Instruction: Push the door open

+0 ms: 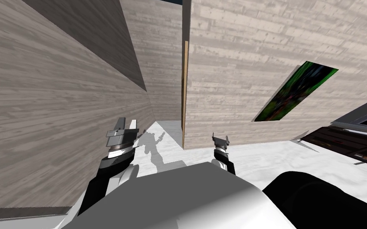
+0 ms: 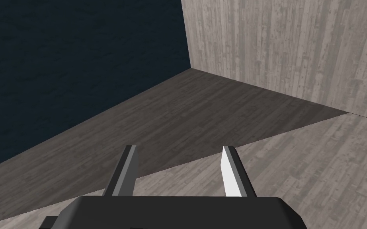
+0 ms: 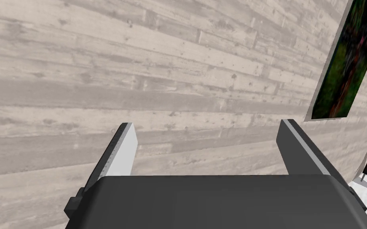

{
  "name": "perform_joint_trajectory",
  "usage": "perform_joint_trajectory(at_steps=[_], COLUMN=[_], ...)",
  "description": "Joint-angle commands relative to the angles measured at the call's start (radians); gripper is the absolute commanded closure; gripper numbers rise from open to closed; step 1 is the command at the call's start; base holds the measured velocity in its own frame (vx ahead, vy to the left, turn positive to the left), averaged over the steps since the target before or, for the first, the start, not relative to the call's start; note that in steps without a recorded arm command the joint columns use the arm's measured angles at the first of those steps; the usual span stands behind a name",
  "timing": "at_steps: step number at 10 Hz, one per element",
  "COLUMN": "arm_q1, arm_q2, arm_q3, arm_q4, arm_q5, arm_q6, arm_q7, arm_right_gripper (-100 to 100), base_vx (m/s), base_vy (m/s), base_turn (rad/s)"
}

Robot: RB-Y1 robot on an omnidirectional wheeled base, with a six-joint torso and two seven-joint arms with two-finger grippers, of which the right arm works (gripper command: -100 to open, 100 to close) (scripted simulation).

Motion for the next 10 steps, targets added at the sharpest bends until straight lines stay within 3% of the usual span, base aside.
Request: perform_joint_trajectory(at_steps=[1, 9, 10], arm_q1=[0.007, 0.010, 0.010], arm_q2=[0.001, 0.000, 0.000], arm_q3=[0.002, -0.010, -0.010], arm_q4=[0.017, 0.128, 0.128], arm_q5=[-0.030, -0.222, -0.222], arm_q6=[-0.014, -0.069, -0.069], arm_q7=[-0.021, -0.130, -0.130], arm_right_gripper=[-100, -100, -100], base_vx=[0.115, 0.122, 0.101], base_vy=[0.111, 0.124, 0.090], base_turn=[-0.036, -0.032, -0.020])
